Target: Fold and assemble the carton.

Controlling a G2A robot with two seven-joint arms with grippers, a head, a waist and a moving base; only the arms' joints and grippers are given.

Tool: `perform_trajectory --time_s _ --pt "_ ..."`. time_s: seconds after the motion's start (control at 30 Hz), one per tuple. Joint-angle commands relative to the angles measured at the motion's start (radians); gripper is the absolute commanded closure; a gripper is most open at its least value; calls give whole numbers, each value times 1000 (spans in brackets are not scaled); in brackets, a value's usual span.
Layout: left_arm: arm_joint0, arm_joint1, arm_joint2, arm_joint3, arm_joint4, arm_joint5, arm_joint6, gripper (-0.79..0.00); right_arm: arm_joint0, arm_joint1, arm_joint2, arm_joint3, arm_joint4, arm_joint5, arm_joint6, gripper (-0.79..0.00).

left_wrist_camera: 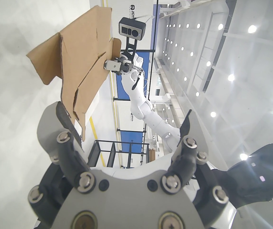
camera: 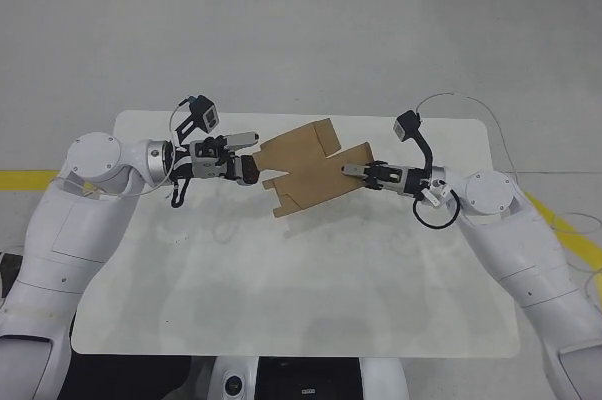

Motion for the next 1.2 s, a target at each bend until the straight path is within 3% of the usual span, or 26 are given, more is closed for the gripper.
perform_trajectory --time_s 0.0,0.77,1.0,1.03,1.17 --pt "2 0 -4 -6 0 -3 4 -785 -4 -1 2 -8 -4 2 -4 0" --pt "-14 -31 21 32 12 18 172 -779 -21 -24 15 -44 -17 -2 -10 0" --pt "-10 -34 21 34 40 24 177 -477 -25 -29 23 -43 -20 -2 -11 0" --pt "-8 -34 22 32 48 23 178 -400 -25 -30 24 -43 -21 -2 -11 0" --pt "-6 -33 23 29 87 25 175 -339 -26 -32 27 -43 -24 0 -11 0"
